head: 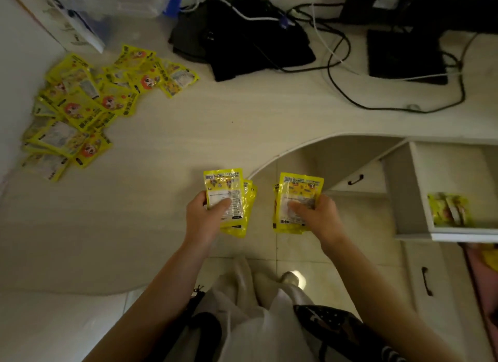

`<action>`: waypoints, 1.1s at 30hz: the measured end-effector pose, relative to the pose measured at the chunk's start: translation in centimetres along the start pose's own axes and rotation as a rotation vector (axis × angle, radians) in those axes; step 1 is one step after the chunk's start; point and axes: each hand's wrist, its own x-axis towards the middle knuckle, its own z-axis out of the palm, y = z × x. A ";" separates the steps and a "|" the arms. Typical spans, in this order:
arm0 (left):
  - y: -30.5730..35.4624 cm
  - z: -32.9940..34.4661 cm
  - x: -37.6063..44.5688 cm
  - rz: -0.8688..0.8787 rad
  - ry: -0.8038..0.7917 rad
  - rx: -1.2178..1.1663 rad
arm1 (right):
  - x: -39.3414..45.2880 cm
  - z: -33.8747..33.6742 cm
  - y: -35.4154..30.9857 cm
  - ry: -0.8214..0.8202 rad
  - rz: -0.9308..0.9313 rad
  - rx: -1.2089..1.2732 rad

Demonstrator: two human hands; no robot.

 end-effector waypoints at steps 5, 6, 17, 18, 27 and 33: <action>-0.7 5.2 -3.5 0.034 -0.152 0.094 | -3.4 -5.4 4.2 0.080 0.055 0.128; -0.9 6.4 -4.5 0.028 -0.186 0.112 | -4.2 -6.7 5.0 0.098 0.062 0.156; -5.5 20.6 -17.4 0.036 -0.374 0.212 | -11.8 -22.2 15.4 0.286 0.173 0.364; -5.9 21.9 -18.3 0.032 -0.386 0.223 | -12.2 -23.5 16.2 0.302 0.181 0.375; -7.1 32.0 -22.9 0.003 -0.472 0.265 | -12.7 -32.5 21.1 0.457 0.239 0.482; -6.1 38.6 -21.5 -0.039 -0.491 0.284 | -9.2 -37.7 21.6 0.514 0.286 0.506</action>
